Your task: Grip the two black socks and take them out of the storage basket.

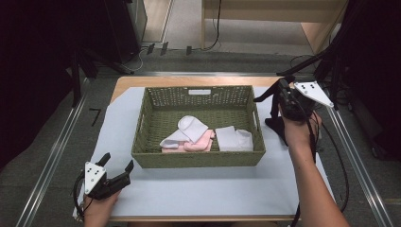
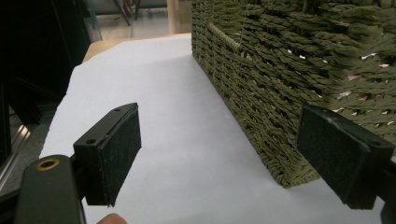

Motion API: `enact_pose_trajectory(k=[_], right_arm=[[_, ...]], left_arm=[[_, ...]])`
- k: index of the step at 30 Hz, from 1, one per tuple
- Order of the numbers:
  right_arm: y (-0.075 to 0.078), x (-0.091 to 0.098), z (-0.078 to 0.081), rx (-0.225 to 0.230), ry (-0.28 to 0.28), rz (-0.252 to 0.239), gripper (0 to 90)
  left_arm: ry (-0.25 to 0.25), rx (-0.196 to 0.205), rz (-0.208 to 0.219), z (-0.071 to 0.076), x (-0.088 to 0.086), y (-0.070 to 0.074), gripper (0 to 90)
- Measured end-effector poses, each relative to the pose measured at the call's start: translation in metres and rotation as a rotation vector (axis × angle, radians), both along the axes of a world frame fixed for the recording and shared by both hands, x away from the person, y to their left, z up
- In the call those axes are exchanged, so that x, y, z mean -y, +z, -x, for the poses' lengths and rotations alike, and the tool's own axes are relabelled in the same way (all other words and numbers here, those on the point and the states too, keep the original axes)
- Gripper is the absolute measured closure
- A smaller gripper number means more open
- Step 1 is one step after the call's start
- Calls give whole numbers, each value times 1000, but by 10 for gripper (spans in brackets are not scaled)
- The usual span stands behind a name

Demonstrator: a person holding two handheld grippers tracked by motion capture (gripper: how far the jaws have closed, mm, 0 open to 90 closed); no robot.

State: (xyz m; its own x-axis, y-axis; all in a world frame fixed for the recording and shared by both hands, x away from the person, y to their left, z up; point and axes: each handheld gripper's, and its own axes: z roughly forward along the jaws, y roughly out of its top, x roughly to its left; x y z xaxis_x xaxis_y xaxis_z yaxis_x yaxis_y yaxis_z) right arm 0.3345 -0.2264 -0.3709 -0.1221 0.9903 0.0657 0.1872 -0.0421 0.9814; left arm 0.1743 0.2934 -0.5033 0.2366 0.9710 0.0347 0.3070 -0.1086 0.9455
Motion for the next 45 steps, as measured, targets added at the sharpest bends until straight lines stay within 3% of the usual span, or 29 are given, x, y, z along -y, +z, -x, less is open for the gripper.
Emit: enact_pose_trajectory(k=[7, 12, 17, 18, 19, 22, 30, 33, 34, 35, 36, 41, 45], right_arm=[[-29, 21, -2, -63, -50, -26, 892], [-45, 26, -1, -103, -63, 13, 879], [-53, 26, 2, -96, -43, 30, 748], [-55, 26, 3, -99, -35, 48, 689], [-55, 26, 3, -99, -35, 48, 689], [-62, 25, 11, -97, 3, 67, 559], [-77, 35, 29, -92, 32, 61, 429], [-84, 41, 38, -88, 44, 37, 374], [-91, 45, 46, -91, 51, 19, 298], [-91, 45, 46, -91, 51, 19, 298], [-96, 49, 52, -96, 46, 6, 242], [-106, 58, 65, -88, 38, -33, 161], [-118, 65, 75, -111, 33, -40, 140]], left_arm=[[3, -2, 0, 0, 0, 0, 155], [4, -3, 0, 0, 0, 0, 156], [4, -3, -2, 0, 0, 0, 156], [4, -3, -2, 0, 0, 0, 156], [4, -3, -2, 0, 0, 0, 156], [4, -2, -1, 0, 0, 0, 156], [4, 0, 0, 0, 0, 0, 156], [5, 0, 0, 0, 0, 0, 156], [7, -2, -1, 0, 0, 0, 156], [7, -2, -1, 0, 0, 0, 156], [8, -1, -1, 0, 0, 0, 155], [7, 1, -1, 1, 0, 0, 156], [9, 1, -2, 1, 1, 0, 155]])
